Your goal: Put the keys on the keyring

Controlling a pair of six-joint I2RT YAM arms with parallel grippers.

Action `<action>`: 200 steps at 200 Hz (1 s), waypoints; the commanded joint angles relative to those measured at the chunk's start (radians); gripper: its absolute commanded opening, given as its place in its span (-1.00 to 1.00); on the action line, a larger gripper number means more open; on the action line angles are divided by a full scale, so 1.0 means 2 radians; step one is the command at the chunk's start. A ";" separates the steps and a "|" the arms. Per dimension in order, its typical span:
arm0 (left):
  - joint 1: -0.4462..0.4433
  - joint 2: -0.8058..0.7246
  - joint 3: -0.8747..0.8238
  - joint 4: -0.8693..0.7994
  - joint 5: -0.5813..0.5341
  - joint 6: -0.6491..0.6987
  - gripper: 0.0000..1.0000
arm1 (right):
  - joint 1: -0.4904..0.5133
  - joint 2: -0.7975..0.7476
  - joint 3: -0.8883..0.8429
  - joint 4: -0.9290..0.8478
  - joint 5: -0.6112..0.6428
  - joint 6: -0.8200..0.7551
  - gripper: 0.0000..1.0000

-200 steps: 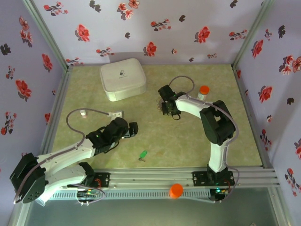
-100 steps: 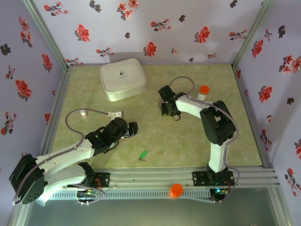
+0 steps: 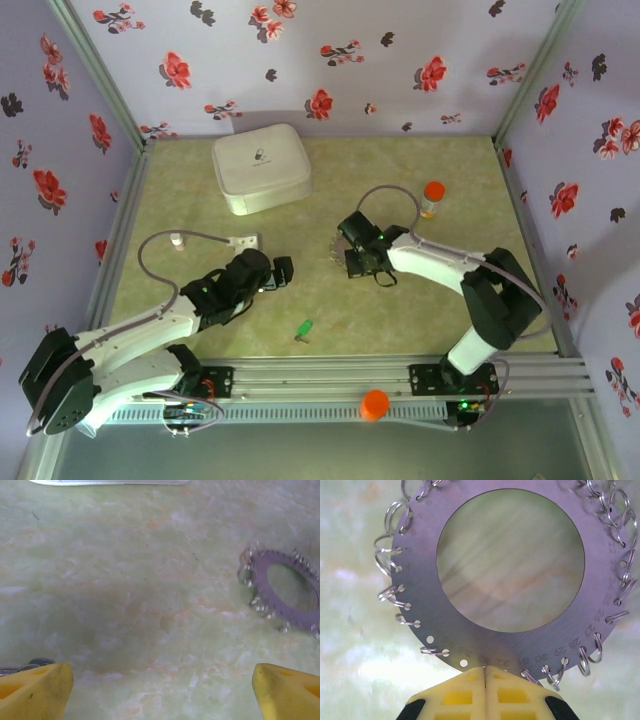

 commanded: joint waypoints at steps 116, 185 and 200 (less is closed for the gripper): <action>-0.016 0.071 0.049 0.075 0.061 0.023 0.85 | 0.048 -0.167 -0.158 -0.038 -0.029 0.032 -0.88; -0.016 0.082 0.052 0.064 0.053 0.039 0.86 | 0.010 -0.130 -0.077 -0.009 -0.051 -0.066 -0.57; -0.016 0.085 0.048 0.071 0.047 0.039 0.86 | -0.001 -0.090 -0.042 0.001 -0.050 -0.099 -0.56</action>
